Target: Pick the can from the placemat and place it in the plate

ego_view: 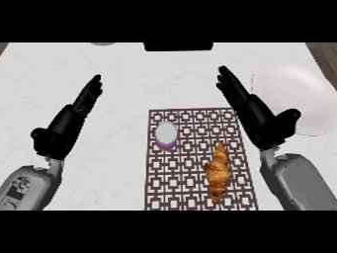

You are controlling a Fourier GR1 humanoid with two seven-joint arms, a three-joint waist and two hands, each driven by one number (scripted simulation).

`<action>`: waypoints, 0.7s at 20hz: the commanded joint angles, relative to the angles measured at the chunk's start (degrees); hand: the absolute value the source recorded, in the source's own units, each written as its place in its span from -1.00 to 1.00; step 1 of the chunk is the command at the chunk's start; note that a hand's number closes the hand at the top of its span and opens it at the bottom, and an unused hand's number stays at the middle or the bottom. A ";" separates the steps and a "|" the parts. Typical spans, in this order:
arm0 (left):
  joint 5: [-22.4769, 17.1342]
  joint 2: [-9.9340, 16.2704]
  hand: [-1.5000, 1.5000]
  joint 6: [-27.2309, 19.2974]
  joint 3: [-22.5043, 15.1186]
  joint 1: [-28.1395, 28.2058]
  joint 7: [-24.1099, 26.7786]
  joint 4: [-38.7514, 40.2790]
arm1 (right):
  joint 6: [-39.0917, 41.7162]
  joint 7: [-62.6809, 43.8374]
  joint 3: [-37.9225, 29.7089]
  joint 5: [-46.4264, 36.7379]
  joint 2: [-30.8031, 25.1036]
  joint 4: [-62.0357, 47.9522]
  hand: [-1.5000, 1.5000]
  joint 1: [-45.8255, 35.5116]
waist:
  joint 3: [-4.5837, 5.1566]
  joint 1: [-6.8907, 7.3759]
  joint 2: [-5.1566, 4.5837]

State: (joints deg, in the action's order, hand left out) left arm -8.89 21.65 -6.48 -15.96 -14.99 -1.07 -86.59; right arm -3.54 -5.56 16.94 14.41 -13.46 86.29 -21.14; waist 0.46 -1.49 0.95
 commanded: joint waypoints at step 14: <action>-6.47 -8.13 0.00 -3.87 3.38 11.40 -8.18 8.75 | -16.67 24.62 -12.33 -13.58 2.38 -14.06 -1.00 -6.37 | -0.49 2.04 -1.15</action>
State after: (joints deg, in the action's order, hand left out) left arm -14.81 14.24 -10.60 -14.18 -3.27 -8.73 -79.34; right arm -19.02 10.24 6.78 0.08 -15.09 77.41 -27.63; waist 0.07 0.81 -0.29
